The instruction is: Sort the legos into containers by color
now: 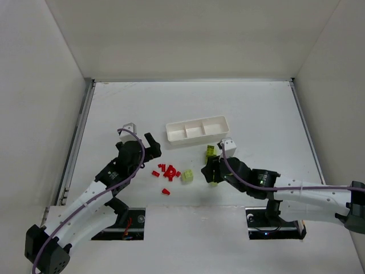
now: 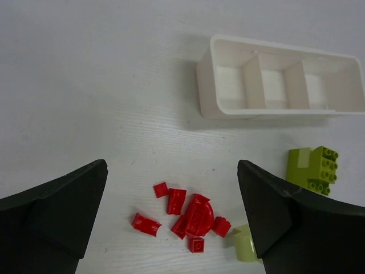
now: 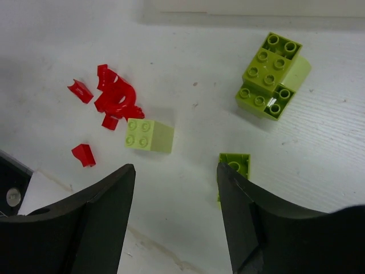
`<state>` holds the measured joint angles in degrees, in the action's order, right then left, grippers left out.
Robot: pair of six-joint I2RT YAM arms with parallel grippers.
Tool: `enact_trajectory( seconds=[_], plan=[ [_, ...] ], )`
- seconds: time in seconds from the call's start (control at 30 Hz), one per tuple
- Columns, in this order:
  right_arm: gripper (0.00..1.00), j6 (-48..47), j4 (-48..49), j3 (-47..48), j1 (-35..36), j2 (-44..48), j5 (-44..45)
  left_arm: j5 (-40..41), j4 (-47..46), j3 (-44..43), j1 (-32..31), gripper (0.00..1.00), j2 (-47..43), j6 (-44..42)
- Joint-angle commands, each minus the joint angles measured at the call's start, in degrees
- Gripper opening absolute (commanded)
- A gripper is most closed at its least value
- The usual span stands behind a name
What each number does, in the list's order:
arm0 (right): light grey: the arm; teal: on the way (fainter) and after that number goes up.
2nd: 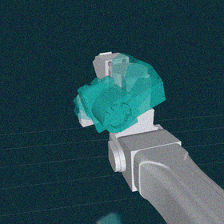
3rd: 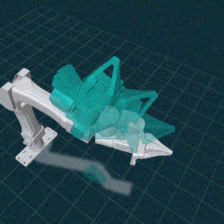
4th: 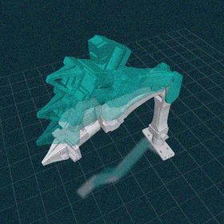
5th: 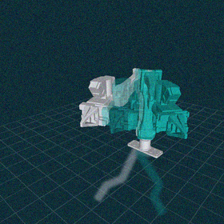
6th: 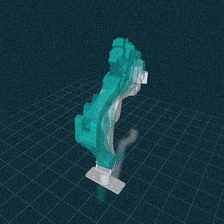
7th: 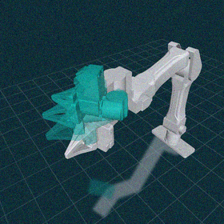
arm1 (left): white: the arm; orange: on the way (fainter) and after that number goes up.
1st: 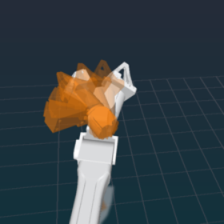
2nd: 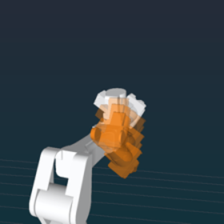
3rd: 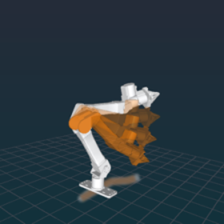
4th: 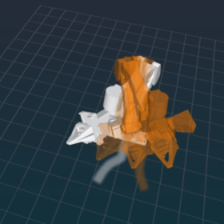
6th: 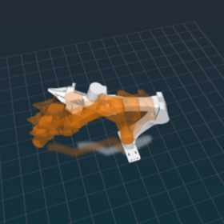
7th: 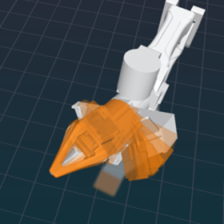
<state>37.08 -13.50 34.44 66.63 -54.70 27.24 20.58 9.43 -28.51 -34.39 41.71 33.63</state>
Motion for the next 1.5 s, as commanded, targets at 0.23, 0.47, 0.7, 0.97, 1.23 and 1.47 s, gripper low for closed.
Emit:
enact_trajectory(
  seconds=[0.23,0.47,0.7,0.97,1.23,1.47],
  plan=[
    [0.21,-0.69,5.23,0.37,2.84,0.82,1.32,-0.54,-20.14,1.00,-3.44,1.00,-0.31,1.71],
    [0.57,-1.57,5.41,2.83,4.60,-3.92,2.46,8.42,-19.63,1.19,-6.69,1.00,-2.60,7.77],
    [0.75,-2.36,6.37,5.90,6.89,-12.26,3.87,3.59,-14.54,-2.25,-5.55,0.19,2.23,-0.23],
    [0.75,-5.52,12.78,9.16,7.15,-21.76,1.94,2.89,-11.19,1.26,-7.13,0.33,-1.54,-0.14],
    [0.68,-5.70,13.76,11.88,5.92,-29.32,1.32,1.13,-11.89,4.43,-7.93,0.44,-5.50,0.12],
    [0.52,-4.83,14.73,11.62,4.17,-32.05,1.85,-1.77,-12.77,4.87,-7.22,0.45,-5.50,1.17]
  ],
)
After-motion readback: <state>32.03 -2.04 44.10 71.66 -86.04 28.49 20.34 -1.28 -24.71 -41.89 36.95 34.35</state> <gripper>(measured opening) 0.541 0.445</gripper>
